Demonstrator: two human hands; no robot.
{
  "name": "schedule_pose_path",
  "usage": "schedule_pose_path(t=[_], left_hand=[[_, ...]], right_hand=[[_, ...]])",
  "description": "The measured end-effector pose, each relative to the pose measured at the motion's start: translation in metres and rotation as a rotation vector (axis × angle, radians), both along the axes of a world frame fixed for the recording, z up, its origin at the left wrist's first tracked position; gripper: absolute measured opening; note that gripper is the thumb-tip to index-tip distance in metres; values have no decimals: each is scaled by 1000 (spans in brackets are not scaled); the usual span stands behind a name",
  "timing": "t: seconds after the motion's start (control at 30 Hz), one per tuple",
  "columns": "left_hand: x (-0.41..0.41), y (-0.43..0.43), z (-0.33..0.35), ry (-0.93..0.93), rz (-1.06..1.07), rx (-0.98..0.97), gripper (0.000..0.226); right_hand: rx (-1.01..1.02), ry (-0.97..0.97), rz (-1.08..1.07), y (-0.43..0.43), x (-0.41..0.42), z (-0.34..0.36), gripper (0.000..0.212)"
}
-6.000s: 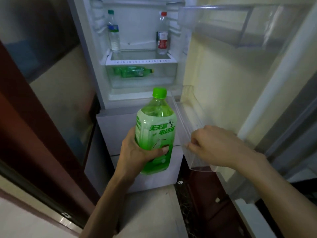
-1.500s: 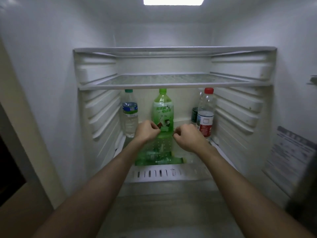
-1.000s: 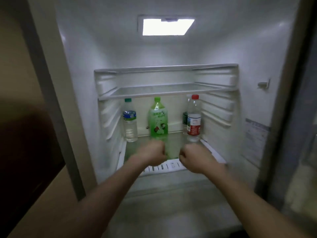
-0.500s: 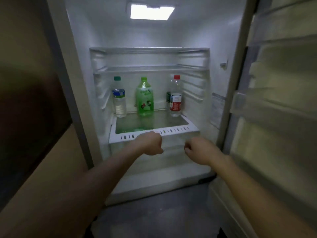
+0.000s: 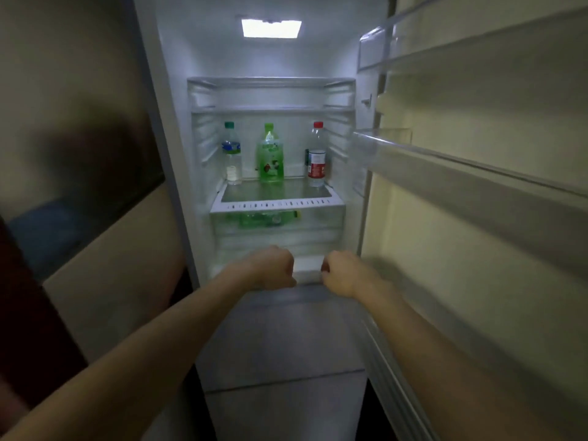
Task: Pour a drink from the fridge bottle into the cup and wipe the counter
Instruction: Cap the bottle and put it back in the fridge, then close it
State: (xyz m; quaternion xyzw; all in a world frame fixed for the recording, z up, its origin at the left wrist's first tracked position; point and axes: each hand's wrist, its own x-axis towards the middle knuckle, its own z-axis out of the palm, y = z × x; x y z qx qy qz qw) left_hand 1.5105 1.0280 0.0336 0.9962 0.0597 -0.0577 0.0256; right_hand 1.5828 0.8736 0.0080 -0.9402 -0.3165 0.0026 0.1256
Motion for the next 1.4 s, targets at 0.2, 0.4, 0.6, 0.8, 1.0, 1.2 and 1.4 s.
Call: schedule_pose_path(t=[0.2, 0.4, 0.6, 0.8, 1.0, 1.2, 1.4], left_hand=[[-81, -48, -14, 120, 103, 13, 40], [-139, -76, -10, 103, 120, -18, 42], [-181, -110, -18, 103, 87, -35, 42], [-231, -157, -37, 50, 41, -32, 36], [-287, -196, -72, 74, -24, -76, 34], [-321, -222, -77, 68, -63, -108, 33], [-342, -225, -66, 44, -53, -101, 33]], right_hand=[[-35, 12, 117, -35, -66, -26, 18], [-43, 61, 161, -84, -109, -26, 20], [-10, 81, 185, -131, -158, -25, 31], [14, 1, 173, -174, -216, -35, 29], [52, -11, 36, -225, -279, -63, 29], [246, 113, -450, -305, -288, -63, 26], [652, -2, -584, -341, -281, -31, 65]])
